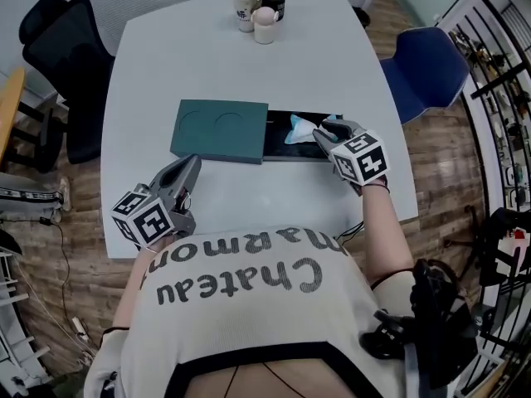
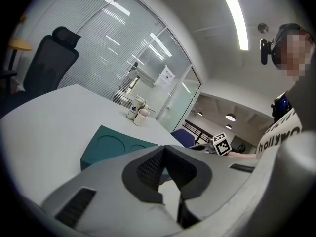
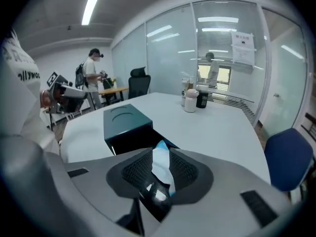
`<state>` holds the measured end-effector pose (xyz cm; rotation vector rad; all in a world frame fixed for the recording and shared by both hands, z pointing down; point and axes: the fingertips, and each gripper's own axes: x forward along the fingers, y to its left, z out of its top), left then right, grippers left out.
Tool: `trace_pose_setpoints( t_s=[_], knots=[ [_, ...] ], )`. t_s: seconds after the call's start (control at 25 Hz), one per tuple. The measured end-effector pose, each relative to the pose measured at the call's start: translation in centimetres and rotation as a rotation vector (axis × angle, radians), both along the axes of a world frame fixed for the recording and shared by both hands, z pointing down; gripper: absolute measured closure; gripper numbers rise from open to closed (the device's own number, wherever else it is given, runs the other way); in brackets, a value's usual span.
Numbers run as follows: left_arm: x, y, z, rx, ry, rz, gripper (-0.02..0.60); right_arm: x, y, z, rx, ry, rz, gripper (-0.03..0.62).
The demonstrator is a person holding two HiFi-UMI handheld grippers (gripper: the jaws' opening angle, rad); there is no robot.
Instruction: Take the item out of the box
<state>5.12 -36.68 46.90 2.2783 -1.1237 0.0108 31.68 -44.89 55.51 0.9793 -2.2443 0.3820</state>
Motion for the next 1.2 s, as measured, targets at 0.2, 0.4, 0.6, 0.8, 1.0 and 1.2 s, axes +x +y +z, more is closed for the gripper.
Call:
trace_pose_setpoints(
  t_s=[0.2, 0.4, 0.6, 0.8, 1.0, 1.2],
  knots=[
    [0.2, 0.1, 0.2, -0.009, -0.008, -0.012, 0.589, 0.6, -0.6, 1.9, -0.035, 0.145, -0.092, 0.496],
    [0.2, 0.3, 0.3, -0.015, -0.015, -0.009, 0.589, 1.2, -0.9, 3.9, -0.057, 0.289, -0.158, 0.496],
    [-0.3, 0.3, 0.6, -0.018, -0.018, -0.017, 0.589, 1.2, -1.4, 4.3, -0.044, 0.327, -0.150, 0.497],
    [-0.2, 0.1, 0.8, -0.022, -0.024, -0.003, 0.589, 1.2, -0.5, 6.5, -0.096, 0.411, -0.213, 0.496],
    [-0.1, 0.1, 1.2, -0.034, -0.021, -0.006, 0.589, 1.6, -0.1, 7.5, -0.128, 0.426, -0.216, 0.497],
    [0.0, 0.1, 1.3, -0.038, -0.014, -0.006, 0.589, 2.0, 0.1, 8.5, -0.149, 0.428, -0.199, 0.510]
  ],
)
